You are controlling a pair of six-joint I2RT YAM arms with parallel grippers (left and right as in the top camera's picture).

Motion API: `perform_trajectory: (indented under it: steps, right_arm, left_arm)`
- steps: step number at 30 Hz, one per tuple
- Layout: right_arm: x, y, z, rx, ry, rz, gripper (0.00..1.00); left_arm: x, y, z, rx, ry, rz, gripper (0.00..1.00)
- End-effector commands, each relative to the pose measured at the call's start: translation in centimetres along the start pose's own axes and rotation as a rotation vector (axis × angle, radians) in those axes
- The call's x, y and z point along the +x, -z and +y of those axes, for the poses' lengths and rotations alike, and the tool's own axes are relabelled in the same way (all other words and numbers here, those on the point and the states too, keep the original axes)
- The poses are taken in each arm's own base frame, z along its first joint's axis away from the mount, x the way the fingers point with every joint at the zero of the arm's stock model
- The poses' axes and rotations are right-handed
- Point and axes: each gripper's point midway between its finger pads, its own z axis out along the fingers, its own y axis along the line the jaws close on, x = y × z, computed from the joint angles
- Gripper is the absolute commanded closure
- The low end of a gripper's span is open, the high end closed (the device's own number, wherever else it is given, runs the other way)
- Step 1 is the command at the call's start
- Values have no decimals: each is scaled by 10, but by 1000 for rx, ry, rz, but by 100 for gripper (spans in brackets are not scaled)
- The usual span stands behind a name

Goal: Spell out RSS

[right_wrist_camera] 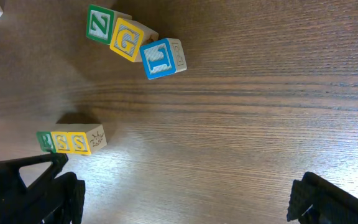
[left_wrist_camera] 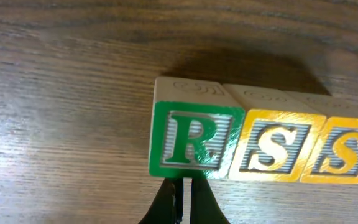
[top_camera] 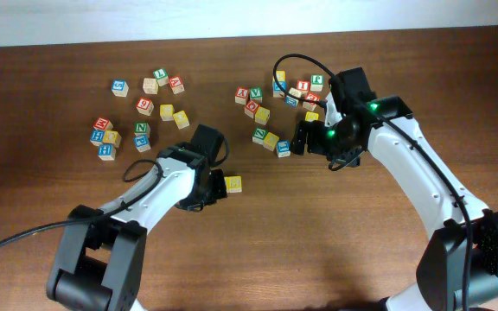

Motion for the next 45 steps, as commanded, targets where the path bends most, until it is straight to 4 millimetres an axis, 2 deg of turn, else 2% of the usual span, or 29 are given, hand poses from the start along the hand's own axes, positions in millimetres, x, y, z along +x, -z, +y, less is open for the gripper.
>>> perform_trajectory:
  steps: [1,4,6,11,14,16,18,19,20,22,23,30,33,38,41,45]
  right_arm:
    - [-6,7,0,-1,0,-26,2]
    - [-6,7,0,-1,0,-26,2]
    - [-6,7,0,-1,0,-26,2]
    - [-6,7,1,-1,0,-26,2]
    - [-6,7,0,-1,0,-26,2]
    - [-6,7,1,-1,0,-26,2]
    - [-6,7,0,-1,0,-26,2]
    - [-6,7,1,-1,0,-26,2]
    - [-6,7,1,-1,0,-26,2]
    - [-6,7,1,-1,0,-26,2]
    - [-6,7,0,-1,0,-26,2]
    - [-9,7,3,-14,-11,-35,2]
    - [7,7,6,-41,-13,35,2]
    - [19,15,4,-41,-30,72,2]
    - [24,32,1,-16,-25,46,2]
    - [40,69,-6,39,-10,-15,2]
  left_arm:
    - [4,4,6,-18,4,3,100]
    - [7,10,8,-20,4,5,100]
    - [8,23,7,-8,3,-14,100]
    - [9,61,7,35,1,-83,100]
    - [11,87,15,30,7,-145,99]
    - [11,101,26,21,29,-174,89]
    - [11,111,36,22,60,-193,74]
    - [10,116,42,22,79,-202,58]
    - [9,120,49,23,103,-212,47]
    - [7,127,62,19,149,-224,4]
    - [7,129,70,13,175,-226,1]
    - [13,130,94,-21,249,-190,1]
    - [15,129,94,-26,249,-180,1]
    - [15,129,94,-26,249,-180,1]
    - [15,129,94,-26,249,-180,1]
    - [15,129,94,-26,249,-180,1]
